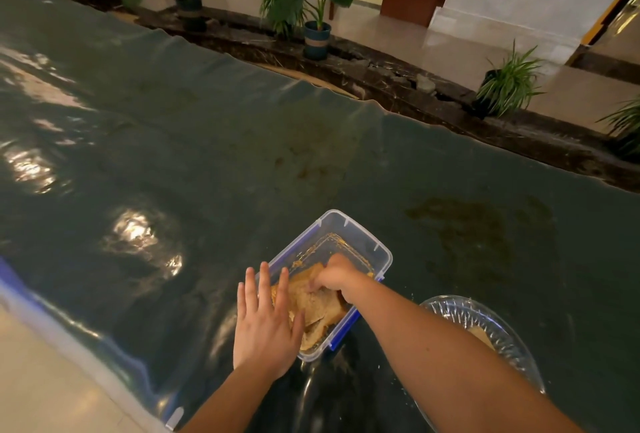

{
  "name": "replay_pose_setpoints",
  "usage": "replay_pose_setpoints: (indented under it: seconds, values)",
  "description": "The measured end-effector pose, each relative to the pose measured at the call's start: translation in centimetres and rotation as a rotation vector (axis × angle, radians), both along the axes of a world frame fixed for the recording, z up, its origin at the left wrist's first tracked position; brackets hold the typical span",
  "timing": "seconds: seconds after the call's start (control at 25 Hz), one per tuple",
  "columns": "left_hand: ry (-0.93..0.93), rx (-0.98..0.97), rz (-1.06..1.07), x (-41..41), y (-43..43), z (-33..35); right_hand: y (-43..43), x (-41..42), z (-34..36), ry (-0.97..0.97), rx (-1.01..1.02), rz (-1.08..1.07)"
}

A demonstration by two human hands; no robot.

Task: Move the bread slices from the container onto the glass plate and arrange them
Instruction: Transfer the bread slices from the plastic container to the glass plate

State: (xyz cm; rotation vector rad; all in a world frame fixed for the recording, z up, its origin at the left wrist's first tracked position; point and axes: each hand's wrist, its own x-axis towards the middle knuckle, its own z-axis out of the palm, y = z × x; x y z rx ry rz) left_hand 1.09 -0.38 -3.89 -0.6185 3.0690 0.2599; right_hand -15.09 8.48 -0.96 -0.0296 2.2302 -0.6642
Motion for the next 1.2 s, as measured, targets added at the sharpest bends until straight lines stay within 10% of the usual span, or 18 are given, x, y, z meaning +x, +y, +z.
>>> replay_pose_setpoints:
  seconds: [0.48,0.76,1.2]
  values:
    - [0.018,0.042,-0.010,0.2,-0.3,-0.3,3.3,-0.2,5.6,0.348,-0.207,-0.010]
    - [0.006,0.089,-0.013,0.2,-0.3,0.9,15.9,1.1,10.4,0.325,-0.489,-0.396]
    - [0.169,0.080,-0.275,-2.1,7.0,4.6,33.2,8.6,4.0,0.113,-0.402,-0.562]
